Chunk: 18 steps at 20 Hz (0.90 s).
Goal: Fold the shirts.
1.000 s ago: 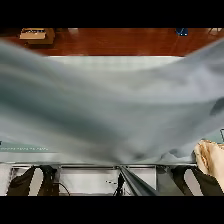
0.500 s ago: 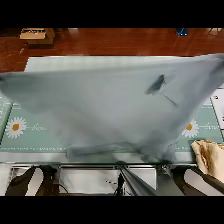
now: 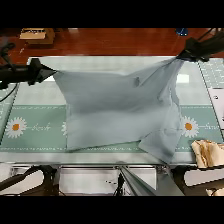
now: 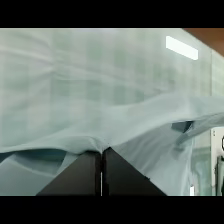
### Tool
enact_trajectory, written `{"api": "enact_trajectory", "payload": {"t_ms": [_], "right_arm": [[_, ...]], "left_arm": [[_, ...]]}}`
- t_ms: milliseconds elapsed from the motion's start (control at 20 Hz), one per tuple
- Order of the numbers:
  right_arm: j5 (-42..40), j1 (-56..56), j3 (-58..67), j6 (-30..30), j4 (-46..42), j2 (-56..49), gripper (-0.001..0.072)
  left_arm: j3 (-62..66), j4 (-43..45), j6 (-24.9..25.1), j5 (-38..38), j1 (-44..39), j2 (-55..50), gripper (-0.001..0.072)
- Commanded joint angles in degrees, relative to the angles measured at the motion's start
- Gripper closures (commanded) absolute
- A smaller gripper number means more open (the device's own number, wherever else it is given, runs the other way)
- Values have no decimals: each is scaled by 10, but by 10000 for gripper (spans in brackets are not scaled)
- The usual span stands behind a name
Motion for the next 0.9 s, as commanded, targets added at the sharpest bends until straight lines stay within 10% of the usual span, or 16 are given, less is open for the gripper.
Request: {"api": "enact_trajectory", "payload": {"t_ms": [0,200,250,300,350,600,850], "right_arm": [[-117,36,0,0,-33,-61,680],[-48,49,0,13,-143,-106,670],[-37,47,0,4,-154,-108,518],[-25,41,9,-17,-155,-105,289],[2,30,32,-39,-157,-98,254],[190,-81,82,-60,-237,-14,304],[209,-240,-110,-85,-75,89,231]], "left_arm": [[-7,-51,52,99,-33,-95,685],[-7,-52,52,89,-56,-152,683],[-3,-53,52,70,-57,-159,630],[10,-50,54,35,-45,-162,395],[35,-47,62,-19,-20,-160,256],[176,252,-80,-365,125,-126,257],[-87,297,-46,-351,192,51,246]]}}
